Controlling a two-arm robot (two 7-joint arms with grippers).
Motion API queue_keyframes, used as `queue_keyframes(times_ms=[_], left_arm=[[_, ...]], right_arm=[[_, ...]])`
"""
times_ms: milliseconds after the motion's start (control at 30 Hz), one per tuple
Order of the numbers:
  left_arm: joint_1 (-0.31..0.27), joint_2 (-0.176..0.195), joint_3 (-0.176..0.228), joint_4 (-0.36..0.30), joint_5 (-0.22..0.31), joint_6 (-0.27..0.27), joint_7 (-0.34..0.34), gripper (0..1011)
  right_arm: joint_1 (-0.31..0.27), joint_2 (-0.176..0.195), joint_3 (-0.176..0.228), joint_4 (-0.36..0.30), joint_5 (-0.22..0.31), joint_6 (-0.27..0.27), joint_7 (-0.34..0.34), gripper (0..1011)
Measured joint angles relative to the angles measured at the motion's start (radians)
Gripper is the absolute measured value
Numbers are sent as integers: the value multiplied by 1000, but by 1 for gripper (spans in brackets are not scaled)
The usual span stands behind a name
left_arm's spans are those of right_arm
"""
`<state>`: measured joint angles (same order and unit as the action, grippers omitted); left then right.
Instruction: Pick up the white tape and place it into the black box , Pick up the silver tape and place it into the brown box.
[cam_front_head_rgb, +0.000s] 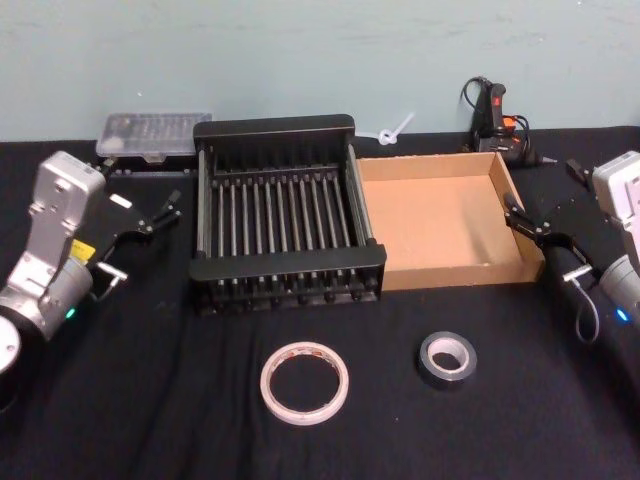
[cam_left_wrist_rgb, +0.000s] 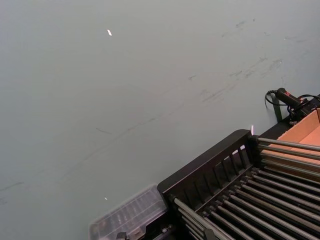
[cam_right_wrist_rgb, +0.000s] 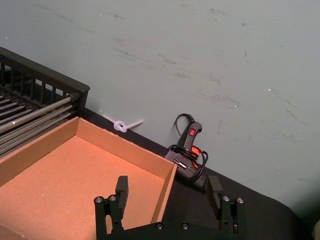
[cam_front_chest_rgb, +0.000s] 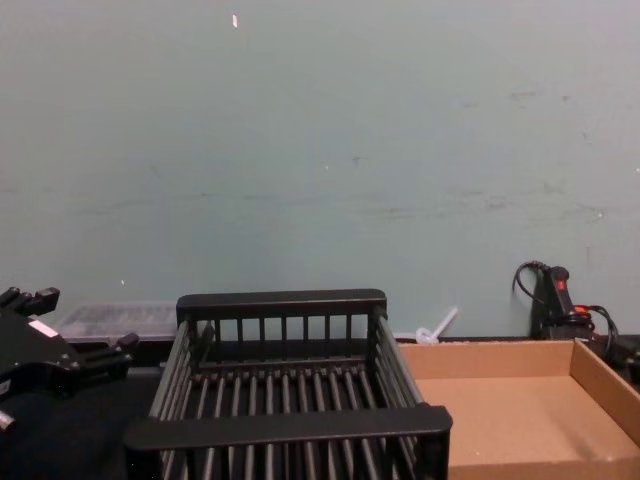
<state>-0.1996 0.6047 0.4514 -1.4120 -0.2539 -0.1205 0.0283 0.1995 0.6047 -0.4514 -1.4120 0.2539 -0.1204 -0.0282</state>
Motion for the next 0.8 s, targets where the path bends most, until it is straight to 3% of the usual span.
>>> queue_keyframes(times_ms=[800], left_arm=[[0,0,0,0,0,0,0,1001]], right_arm=[[0,0,0,0,0,0,0,1000]])
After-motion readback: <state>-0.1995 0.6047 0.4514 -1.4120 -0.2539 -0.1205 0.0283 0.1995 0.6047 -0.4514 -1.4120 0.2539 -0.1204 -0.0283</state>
